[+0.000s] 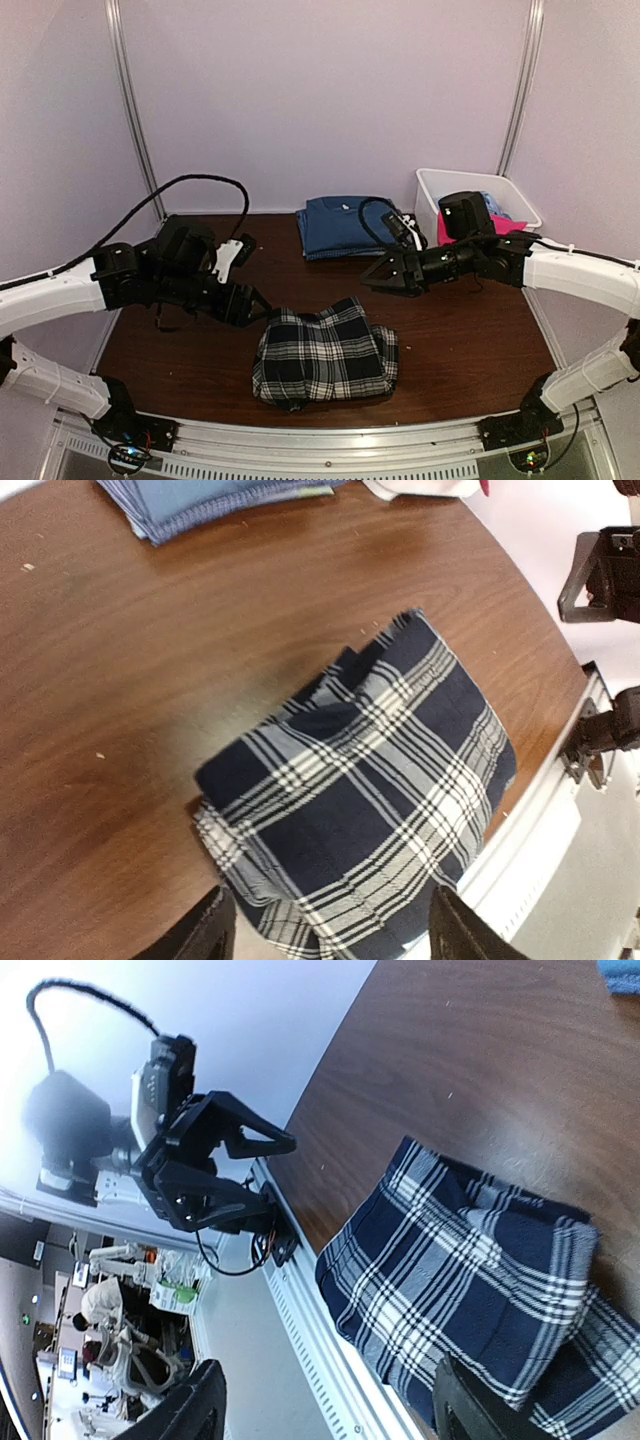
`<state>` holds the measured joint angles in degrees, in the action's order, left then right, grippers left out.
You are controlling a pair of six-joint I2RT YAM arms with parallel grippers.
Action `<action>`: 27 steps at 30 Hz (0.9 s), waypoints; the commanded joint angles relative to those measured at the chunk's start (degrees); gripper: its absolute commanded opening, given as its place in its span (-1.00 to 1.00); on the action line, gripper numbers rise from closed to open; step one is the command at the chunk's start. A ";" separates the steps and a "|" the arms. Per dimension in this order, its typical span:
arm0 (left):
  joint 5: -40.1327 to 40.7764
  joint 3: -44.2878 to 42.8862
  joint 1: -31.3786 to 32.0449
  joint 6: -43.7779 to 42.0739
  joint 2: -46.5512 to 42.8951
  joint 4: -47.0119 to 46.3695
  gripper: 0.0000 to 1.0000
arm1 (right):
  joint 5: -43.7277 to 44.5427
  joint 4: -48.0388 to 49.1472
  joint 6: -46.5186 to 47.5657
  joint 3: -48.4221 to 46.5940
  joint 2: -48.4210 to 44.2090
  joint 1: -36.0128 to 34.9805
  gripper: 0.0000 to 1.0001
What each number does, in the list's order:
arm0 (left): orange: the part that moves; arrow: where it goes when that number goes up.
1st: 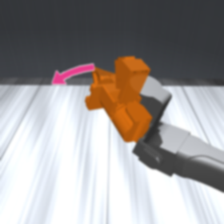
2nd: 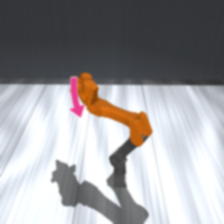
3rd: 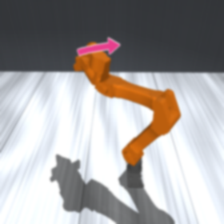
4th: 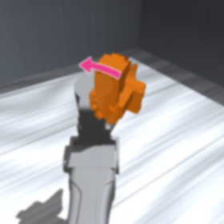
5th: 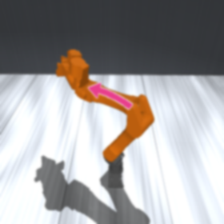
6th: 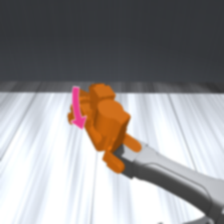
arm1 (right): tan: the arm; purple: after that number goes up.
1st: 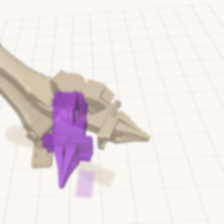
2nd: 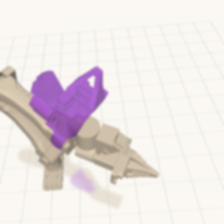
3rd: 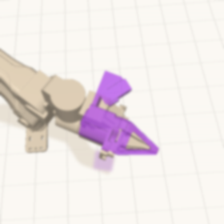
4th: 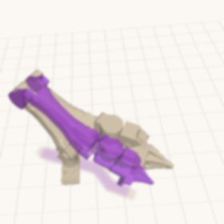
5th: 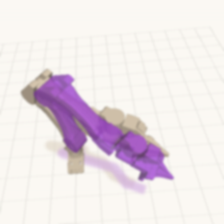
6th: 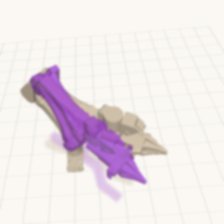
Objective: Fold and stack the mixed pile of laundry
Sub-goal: Fold the rectangle-folded skirt at the center of the board, then smooth out the square-folded skirt at the center of the board.
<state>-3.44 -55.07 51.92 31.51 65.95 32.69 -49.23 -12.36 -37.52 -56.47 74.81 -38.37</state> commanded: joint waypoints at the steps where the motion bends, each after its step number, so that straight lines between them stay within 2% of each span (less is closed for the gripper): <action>1: -13.49 3.45 1.13 9.92 5.34 -14.21 0.30 | -1.01 -0.83 -0.40 -3.14 6.97 -5.08 0.43; 7: -17.95 3.71 2.31 11.81 15.57 -19.36 0.21 | -1.20 2.90 -1.28 -1.47 15.93 -7.16 0.43; 14: -14.92 7.96 1.79 14.57 24.75 -20.71 0.20 | 3.71 -1.80 5.07 2.74 25.51 -6.36 0.43; 20: -12.23 7.95 0.03 14.56 28.42 -18.88 0.22 | 8.18 -3.14 10.79 3.40 34.59 -5.26 0.41; 23: -12.91 6.57 -0.25 11.81 27.35 -17.59 0.28 | 8.19 -4.25 11.96 2.09 33.71 -5.04 0.41; 27: -12.99 3.71 -0.24 8.03 20.87 -14.19 0.34 | 8.83 -8.94 13.85 -3.46 26.25 -5.04 0.42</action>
<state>-18.41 -48.75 52.49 43.88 91.72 12.49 -48.31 -12.91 -27.46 -56.71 104.44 -43.88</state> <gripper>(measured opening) 0.663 0.706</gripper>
